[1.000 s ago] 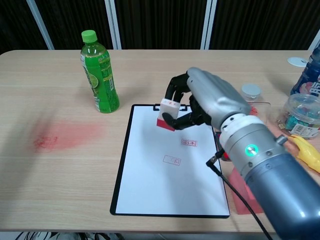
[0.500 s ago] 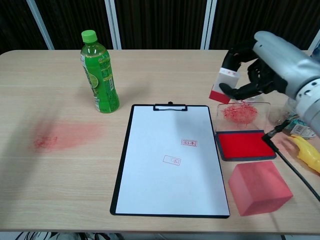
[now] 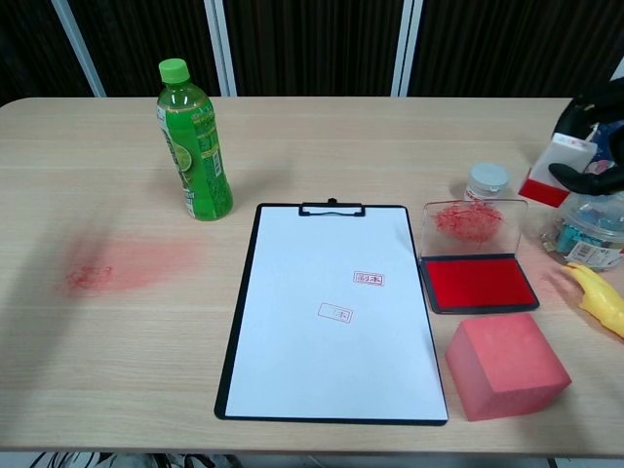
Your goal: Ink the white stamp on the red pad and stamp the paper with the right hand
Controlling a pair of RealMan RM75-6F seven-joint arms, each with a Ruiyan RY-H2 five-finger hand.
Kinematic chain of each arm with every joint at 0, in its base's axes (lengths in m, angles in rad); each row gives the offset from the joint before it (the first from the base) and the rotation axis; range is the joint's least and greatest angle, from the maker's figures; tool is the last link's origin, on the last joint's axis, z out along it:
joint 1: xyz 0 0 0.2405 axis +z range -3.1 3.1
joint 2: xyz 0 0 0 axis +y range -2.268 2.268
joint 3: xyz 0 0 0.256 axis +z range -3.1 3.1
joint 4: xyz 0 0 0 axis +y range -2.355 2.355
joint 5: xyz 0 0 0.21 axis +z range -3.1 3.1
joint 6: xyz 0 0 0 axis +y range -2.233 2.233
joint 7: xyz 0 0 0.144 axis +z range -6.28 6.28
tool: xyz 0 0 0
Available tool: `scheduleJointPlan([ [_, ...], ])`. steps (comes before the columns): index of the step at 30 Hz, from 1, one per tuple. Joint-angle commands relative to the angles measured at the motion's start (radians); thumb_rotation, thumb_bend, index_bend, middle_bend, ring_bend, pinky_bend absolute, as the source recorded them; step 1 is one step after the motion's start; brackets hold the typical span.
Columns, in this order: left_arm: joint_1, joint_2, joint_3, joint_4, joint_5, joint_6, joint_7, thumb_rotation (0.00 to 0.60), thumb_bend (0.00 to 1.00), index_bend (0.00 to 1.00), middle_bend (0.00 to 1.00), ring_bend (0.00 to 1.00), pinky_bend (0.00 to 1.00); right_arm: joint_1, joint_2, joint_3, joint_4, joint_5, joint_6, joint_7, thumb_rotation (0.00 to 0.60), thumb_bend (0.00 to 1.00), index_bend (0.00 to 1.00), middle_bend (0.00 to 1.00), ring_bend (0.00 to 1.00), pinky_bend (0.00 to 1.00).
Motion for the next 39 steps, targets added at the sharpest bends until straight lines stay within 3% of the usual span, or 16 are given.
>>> scheduleJointPlan([
  [1,0.002,-0.002,0.001,-0.002,0.001,0.002,0.002,0.600,0.01,0.00,0.00,0.00,0.00,-0.015,0.013,-0.020,0.019,0.014,-0.003,0.025,0.600,0.62,0.89,0.76,0.83,0.90],
  [39,-0.001,-0.005,-0.002,-0.003,0.004,-0.007,0.005,0.600,0.01,0.00,0.00,0.00,0.00,-0.039,-0.080,-0.097,0.219,0.069,-0.025,0.080,0.600,0.58,0.89,0.74,0.82,0.89],
])
